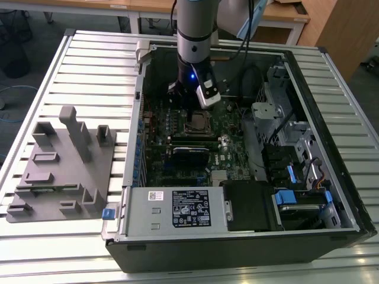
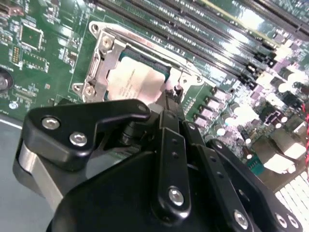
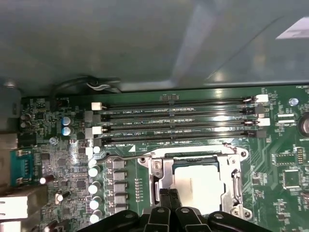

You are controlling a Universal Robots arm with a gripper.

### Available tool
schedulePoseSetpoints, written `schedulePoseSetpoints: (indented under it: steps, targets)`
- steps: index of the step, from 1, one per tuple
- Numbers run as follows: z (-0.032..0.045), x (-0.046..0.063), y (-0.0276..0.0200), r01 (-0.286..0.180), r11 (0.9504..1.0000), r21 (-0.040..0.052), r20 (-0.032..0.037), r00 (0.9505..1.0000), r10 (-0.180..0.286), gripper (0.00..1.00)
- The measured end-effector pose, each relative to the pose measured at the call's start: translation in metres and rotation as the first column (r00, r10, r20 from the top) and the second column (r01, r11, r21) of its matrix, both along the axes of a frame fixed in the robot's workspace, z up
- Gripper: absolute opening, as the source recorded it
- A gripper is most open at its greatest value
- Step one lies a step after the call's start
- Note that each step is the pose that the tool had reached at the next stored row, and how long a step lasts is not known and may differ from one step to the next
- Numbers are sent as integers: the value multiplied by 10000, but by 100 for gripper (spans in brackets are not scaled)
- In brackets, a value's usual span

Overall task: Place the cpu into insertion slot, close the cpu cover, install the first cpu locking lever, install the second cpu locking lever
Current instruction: 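Close the cpu cover, then install the first cpu locking lever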

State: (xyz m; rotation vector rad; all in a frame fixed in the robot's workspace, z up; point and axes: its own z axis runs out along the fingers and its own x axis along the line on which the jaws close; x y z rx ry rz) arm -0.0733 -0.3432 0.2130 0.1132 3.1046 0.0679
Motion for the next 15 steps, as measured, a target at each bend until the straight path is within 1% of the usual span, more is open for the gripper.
schedulePoseSetpoints:
  steps: [2,4,10,13,15]
  targets:
    - [3,10,1,-1,10000,4,-2,10000,1,10]
    - [4,44,0,-1,10000,0,-7,10000,1,10]
    - [4,218,0,-1,10000,1,-14,10000,1,10]
    - [4,234,0,1,10000,1,-14,10000,-1,10]
    - [4,274,0,0,10000,1,-14,10000,0,10]
